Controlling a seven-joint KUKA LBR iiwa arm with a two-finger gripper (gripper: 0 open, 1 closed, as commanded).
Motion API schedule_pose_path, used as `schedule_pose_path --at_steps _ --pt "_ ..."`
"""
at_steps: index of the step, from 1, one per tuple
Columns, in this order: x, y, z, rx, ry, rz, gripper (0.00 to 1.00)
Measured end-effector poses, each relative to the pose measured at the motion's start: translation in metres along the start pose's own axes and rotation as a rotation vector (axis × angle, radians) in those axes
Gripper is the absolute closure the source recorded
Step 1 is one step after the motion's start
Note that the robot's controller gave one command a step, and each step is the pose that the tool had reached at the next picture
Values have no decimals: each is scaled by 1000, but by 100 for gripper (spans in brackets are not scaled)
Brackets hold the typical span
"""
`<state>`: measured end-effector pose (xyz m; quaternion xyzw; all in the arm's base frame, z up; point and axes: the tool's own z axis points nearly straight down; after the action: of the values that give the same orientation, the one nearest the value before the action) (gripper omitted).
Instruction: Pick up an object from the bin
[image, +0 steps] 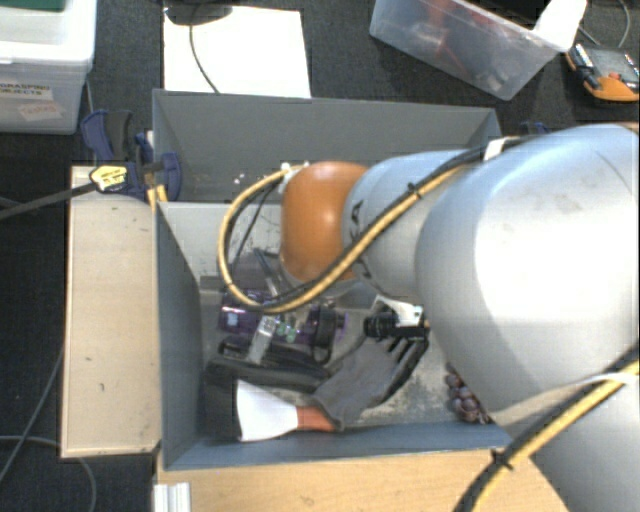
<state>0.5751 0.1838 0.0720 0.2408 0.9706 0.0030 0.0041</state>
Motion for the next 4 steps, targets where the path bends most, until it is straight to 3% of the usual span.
schedule_pose_path --at_steps 1,3,4 --pt "-14 15 -4 -1 2 55 100" --pt "-15 17 -12 -5 -2 53 100" --pt "-15 16 -75 -4 -1 47 100"
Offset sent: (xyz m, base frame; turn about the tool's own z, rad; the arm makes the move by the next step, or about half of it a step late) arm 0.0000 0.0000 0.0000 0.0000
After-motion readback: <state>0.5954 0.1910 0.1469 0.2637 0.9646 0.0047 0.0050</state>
